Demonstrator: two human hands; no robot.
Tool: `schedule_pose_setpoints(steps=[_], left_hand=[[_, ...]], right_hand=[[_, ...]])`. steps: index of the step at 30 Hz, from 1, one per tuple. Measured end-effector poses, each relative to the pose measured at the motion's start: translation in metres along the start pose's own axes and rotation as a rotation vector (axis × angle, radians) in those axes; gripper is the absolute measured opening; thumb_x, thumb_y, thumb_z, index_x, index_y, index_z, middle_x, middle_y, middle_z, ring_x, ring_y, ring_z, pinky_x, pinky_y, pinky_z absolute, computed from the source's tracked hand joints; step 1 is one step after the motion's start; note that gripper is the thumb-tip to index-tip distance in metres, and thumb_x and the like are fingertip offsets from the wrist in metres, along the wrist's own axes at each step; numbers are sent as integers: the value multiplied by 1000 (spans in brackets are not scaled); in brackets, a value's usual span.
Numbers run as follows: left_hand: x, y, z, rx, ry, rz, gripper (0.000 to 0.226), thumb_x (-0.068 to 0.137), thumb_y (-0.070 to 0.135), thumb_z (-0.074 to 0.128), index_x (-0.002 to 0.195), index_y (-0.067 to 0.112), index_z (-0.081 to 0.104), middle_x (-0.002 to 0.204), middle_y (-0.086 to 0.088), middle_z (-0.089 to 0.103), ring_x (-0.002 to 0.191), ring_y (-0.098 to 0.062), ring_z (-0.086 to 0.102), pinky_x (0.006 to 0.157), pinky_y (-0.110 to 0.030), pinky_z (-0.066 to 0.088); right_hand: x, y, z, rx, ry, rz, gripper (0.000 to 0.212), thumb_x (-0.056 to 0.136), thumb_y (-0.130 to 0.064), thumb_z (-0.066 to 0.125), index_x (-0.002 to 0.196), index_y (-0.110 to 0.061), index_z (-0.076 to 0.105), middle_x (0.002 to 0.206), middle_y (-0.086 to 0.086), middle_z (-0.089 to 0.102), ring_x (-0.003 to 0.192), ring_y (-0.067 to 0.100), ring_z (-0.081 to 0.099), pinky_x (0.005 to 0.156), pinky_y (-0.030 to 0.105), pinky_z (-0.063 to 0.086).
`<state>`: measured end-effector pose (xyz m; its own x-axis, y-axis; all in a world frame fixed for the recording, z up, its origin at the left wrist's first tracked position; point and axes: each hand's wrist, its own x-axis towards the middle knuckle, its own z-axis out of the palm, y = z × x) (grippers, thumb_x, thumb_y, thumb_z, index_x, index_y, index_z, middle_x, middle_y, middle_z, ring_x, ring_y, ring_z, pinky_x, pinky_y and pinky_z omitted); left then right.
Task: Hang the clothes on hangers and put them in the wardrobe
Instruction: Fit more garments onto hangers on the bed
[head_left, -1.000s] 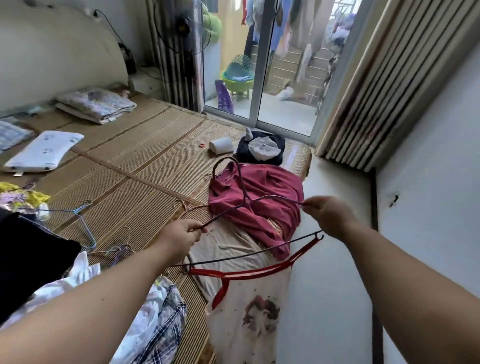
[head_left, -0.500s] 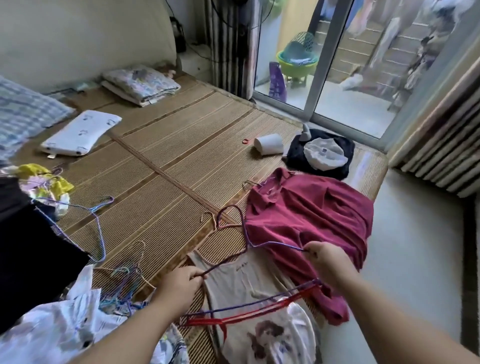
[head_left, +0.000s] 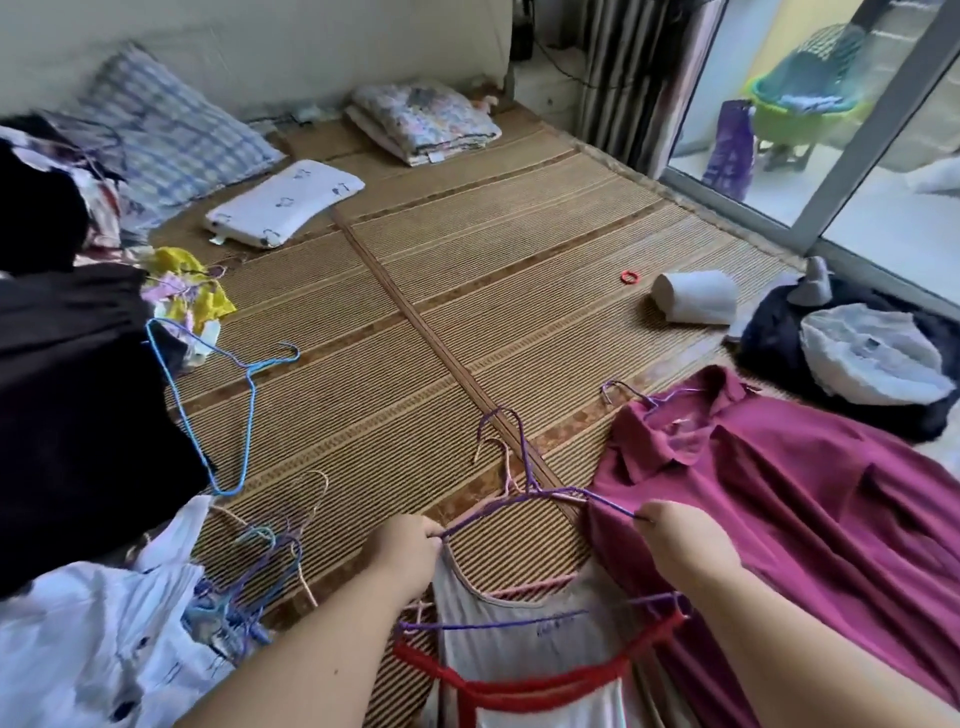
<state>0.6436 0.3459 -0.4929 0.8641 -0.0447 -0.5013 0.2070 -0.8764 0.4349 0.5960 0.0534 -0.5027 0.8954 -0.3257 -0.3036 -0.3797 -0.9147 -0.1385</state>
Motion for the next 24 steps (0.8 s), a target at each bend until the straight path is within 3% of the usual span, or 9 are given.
schedule_pose_setpoints(steps=[2, 4, 7, 11, 14, 19, 24], left_hand=[[7, -5, 12, 11, -1, -24, 27, 97, 20, 45, 117, 23, 64, 116, 1, 65, 79, -9, 56, 52, -9, 37], [12, -13, 22, 21, 2, -20, 31, 97, 22, 45, 124, 25, 60, 123, 0, 62, 101, -15, 59, 70, -15, 39], [11, -22, 30, -3, -9, 14, 48, 95, 29, 48, 142, 28, 40, 144, -2, 42, 128, -19, 43, 99, -27, 36], [-8, -26, 20, -110, 11, 56, 60, 92, 30, 53, 147, 30, 28, 153, 2, 26, 139, -17, 28, 113, -32, 27], [-34, -28, 2, -114, 36, 83, 59, 90, 33, 53, 145, 34, 31, 151, 7, 29, 136, -15, 33, 111, -35, 32], [-101, -43, -43, -117, 87, 162, 52, 88, 34, 55, 138, 34, 41, 144, 8, 39, 127, -14, 43, 101, -27, 36], [-173, -121, -92, -171, 118, 135, 49, 91, 31, 54, 138, 33, 42, 140, 6, 41, 117, -10, 47, 89, -20, 38]], right_hand=[[10, 1, 12, -28, -8, -26, 19, 91, -30, 49, 101, -29, 65, 103, -1, 69, 98, 23, 63, 77, 29, 48], [16, -1, 26, -40, -20, -50, 23, 92, -29, 47, 108, -30, 62, 107, 0, 68, 101, 23, 63, 79, 29, 47], [13, -3, 40, 10, -43, -48, 39, 91, -29, 48, 130, -29, 49, 121, 4, 60, 112, 25, 57, 89, 33, 47], [-7, -23, 27, 40, -16, -111, 55, 87, -37, 56, 139, -34, 40, 138, -3, 48, 123, 20, 49, 96, 33, 45], [-34, -57, 4, 62, -21, -274, 55, 85, -32, 56, 139, -35, 41, 141, -6, 45, 125, 17, 48, 97, 31, 44], [-101, -129, -29, 119, -68, -484, 56, 87, -34, 57, 140, -35, 40, 142, -5, 42, 126, 17, 46, 100, 30, 42], [-181, -223, -26, 149, -94, -596, 58, 88, -35, 56, 142, -37, 34, 144, -4, 40, 128, 17, 45, 101, 30, 42]])
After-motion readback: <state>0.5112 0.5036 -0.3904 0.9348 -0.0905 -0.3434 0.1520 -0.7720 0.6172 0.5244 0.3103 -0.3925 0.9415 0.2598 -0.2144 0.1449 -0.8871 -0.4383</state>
